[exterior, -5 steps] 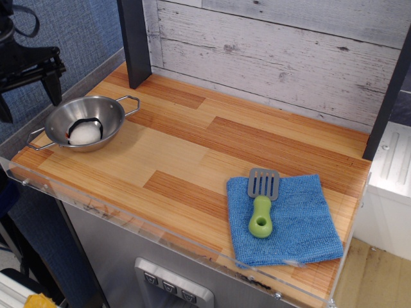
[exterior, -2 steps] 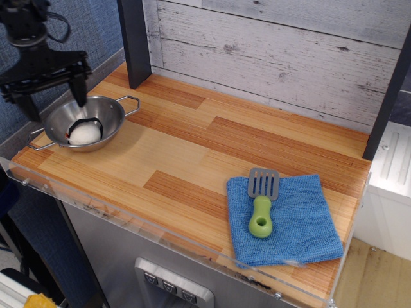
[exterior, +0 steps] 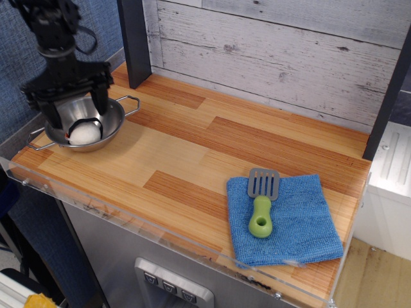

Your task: Move egg to space above blue cloth.

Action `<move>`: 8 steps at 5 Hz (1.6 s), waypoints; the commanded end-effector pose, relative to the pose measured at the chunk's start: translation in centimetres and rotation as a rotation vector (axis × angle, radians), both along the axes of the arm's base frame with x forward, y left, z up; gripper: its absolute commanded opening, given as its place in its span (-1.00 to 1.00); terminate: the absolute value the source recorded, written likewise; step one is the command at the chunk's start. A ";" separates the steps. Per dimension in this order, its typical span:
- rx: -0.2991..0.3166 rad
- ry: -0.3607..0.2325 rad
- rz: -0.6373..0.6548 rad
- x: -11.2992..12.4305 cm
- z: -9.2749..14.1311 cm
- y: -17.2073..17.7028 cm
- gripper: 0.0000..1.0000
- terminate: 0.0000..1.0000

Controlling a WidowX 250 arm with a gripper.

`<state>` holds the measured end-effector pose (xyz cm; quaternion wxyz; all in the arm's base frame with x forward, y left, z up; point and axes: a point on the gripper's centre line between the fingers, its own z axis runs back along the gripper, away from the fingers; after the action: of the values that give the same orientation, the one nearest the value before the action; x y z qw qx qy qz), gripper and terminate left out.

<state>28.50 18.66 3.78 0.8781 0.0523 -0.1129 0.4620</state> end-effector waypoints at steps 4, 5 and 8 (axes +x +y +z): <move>0.052 -0.029 0.005 -0.5 0.4 -1.5 -1.00 -1.00; 0.068 -0.062 0.020 -0.7 2.2 -0.8 -1.00 -1.00; 0.111 -0.226 -0.011 1.0 11.7 -3.0 -1.00 -1.00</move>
<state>29.61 15.43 13.42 0.8659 0.0477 -0.2018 0.4551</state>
